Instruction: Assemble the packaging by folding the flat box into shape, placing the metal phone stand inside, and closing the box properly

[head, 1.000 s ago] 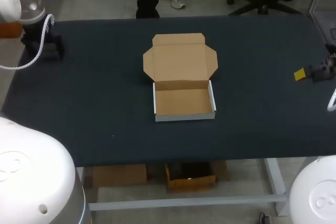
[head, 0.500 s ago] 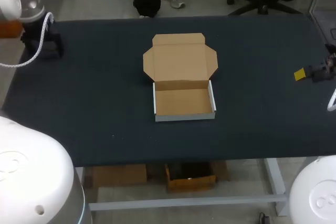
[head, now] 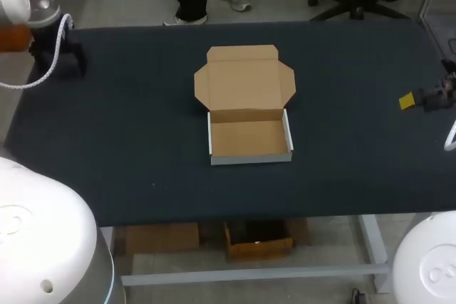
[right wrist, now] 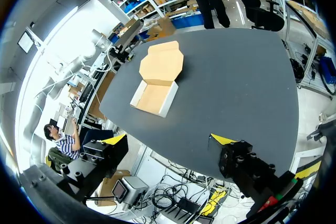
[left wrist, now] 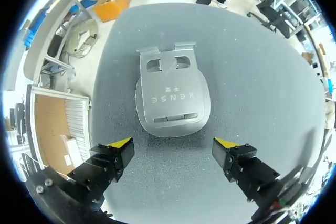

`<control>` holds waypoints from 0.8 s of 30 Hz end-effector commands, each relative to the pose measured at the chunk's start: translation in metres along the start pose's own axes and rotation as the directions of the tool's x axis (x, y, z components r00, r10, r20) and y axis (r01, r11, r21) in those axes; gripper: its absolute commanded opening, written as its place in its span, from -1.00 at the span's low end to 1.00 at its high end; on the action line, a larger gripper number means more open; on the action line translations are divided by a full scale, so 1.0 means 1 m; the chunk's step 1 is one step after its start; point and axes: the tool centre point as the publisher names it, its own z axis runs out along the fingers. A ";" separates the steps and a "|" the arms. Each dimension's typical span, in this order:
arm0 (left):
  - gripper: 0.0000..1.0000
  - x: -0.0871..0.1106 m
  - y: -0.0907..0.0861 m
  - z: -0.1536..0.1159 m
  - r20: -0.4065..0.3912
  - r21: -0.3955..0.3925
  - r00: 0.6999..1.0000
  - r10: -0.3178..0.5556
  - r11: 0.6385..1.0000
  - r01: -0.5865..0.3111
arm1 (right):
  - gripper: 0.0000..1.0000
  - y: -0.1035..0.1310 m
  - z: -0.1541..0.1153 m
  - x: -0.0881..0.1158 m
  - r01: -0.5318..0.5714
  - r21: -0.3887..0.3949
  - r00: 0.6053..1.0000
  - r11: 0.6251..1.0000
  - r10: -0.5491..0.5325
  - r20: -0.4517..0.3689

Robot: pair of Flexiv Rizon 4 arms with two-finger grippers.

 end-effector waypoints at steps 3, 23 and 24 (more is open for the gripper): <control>1.00 -0.001 -0.011 0.005 0.000 -0.021 1.000 0.001 1.000 -0.001 | 1.00 0.000 -0.002 0.000 0.000 0.002 1.000 1.000 0.000 -0.003; 1.00 0.002 -0.027 0.007 0.000 -0.026 1.000 0.010 1.000 -0.010 | 1.00 0.000 -0.002 0.000 0.000 0.002 1.000 1.000 0.000 -0.003; 1.00 0.002 -0.027 0.007 0.001 -0.026 1.000 0.011 1.000 -0.011 | 1.00 0.000 -0.002 0.000 0.000 0.002 1.000 1.000 0.000 -0.003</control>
